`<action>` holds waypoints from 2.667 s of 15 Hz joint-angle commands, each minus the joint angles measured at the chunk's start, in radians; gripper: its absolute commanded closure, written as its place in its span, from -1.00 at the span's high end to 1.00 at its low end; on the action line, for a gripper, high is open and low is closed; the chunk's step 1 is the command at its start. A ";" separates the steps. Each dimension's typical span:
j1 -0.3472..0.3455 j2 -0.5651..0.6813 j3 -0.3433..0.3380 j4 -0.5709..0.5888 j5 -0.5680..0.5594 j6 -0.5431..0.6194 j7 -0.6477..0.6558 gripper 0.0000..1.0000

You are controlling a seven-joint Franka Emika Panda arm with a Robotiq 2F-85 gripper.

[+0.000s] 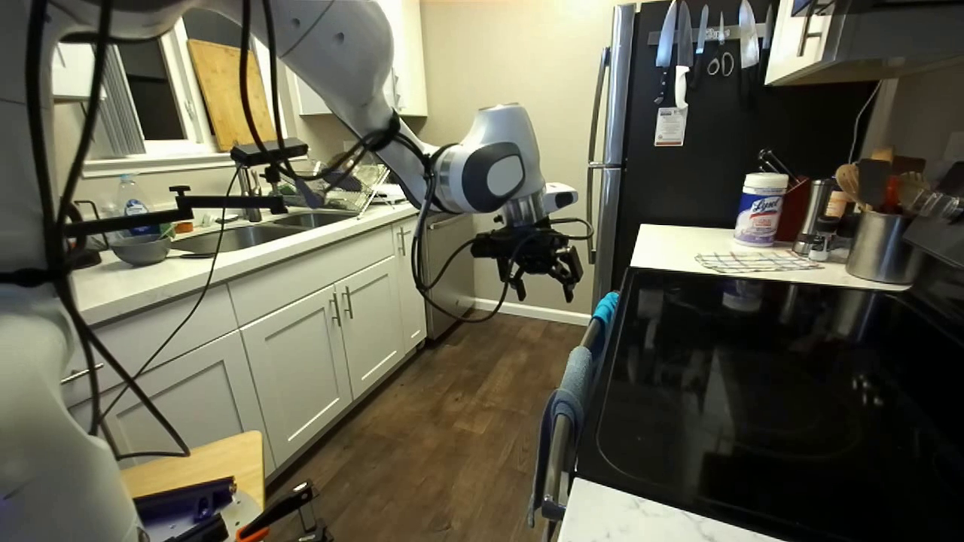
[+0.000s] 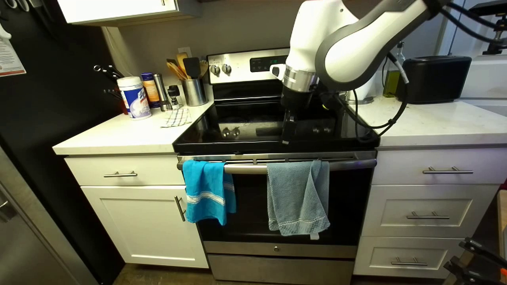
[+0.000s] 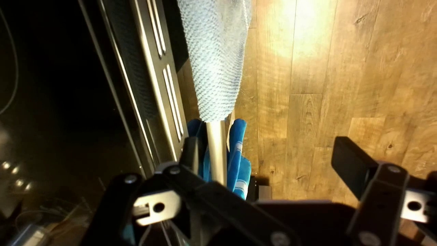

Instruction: Remove the light blue towel on the right side of the stove hanger and place it on the stove plates

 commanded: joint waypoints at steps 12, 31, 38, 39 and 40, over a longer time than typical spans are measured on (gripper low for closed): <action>0.045 0.257 -0.059 0.139 -0.127 0.043 0.101 1.00; 0.085 0.375 -0.128 0.245 -0.172 -0.030 0.208 0.48; 0.178 0.370 -0.241 0.249 -0.313 0.007 0.378 -0.44; 0.190 0.369 -0.245 0.247 -0.328 0.002 0.396 -0.57; 0.200 0.368 -0.247 0.247 -0.341 -0.003 0.413 -0.67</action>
